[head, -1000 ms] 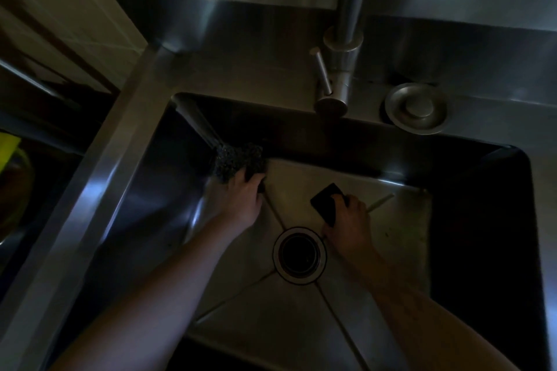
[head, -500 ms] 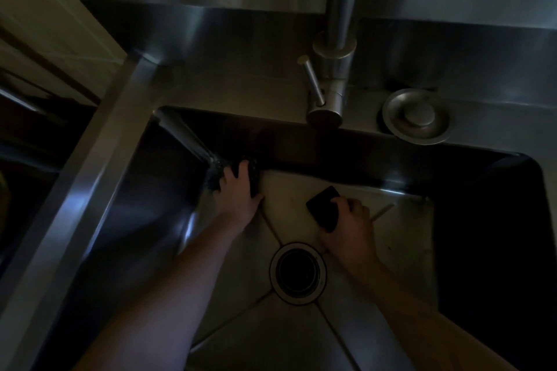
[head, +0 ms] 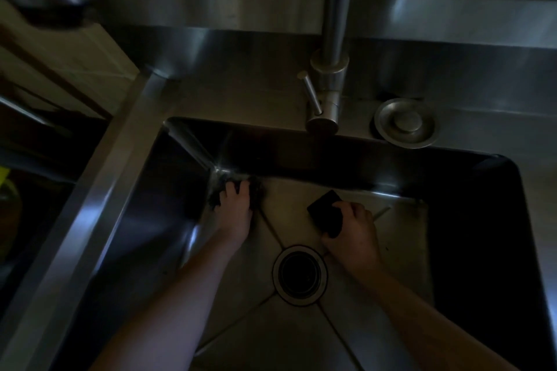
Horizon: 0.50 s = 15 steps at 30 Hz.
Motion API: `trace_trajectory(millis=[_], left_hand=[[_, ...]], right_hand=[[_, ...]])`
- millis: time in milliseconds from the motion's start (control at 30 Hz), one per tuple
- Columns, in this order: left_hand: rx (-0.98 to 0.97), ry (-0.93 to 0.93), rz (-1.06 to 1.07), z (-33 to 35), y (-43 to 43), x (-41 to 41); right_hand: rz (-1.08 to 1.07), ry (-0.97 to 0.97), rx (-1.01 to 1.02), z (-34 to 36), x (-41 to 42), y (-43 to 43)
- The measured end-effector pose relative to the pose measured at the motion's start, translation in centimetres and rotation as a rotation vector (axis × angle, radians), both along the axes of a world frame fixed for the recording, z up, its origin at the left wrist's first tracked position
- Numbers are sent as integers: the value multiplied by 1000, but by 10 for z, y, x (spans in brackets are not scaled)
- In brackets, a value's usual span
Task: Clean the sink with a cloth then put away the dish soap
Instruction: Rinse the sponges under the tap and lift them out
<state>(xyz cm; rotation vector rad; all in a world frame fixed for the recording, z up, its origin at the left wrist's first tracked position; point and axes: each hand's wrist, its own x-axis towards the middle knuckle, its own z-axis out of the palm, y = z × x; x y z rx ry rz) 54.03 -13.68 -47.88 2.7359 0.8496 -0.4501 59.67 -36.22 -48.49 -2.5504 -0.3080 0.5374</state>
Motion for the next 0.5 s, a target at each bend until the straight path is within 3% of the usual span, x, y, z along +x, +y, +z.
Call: trace_trajectory(millis=[500], left_hand=[[97,-252,-122,137,-23,-66]], right_hand=[[57,-110,23,110,-44,-7]])
